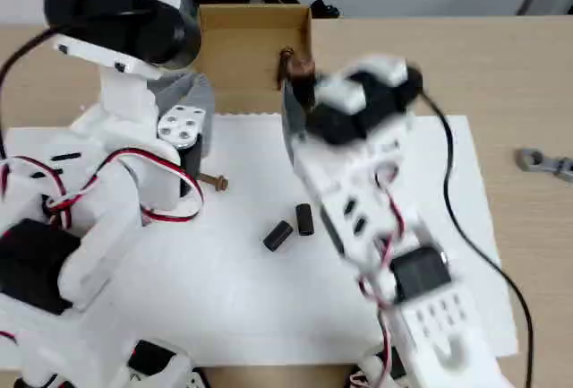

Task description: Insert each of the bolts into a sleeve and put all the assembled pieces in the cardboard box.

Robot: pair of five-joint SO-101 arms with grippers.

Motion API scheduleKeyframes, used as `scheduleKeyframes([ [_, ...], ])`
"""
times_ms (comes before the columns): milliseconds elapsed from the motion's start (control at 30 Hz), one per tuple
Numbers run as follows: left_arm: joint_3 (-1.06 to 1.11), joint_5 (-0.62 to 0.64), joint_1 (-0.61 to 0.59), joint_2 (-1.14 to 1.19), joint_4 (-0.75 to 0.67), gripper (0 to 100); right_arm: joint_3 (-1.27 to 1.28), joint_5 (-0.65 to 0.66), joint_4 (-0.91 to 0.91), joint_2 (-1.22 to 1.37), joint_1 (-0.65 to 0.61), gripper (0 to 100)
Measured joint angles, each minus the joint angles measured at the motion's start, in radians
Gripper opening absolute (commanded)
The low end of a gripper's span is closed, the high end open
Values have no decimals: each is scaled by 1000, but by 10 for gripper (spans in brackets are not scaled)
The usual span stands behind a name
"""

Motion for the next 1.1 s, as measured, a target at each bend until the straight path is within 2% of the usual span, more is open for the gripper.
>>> scheduleKeyframes([
  [133, 101, -78, -92, 0, 44, 6, -124, 0, -55, 227, 31, 5],
  [200, 160, -89, -150, 0, 44, 6, -198, -2, -63, 353, 41, 5],
  [367, 264, -97, -279, 0, 44, 6, -416, -118, -64, 649, 86, 5],
  [500, 313, -98, -353, 0, 44, 6, -586, -135, -64, 868, 106, 7],
  [733, 354, -95, -410, -8, 44, 6, -819, -138, -74, 1204, 101, 8],
  [967, 499, -127, -413, -141, 34, 6, -1042, -138, -74, 1493, 101, 13],
  [1100, 597, -133, -413, -232, 3, 6, -1137, -138, -74, 1625, 101, 90],
])
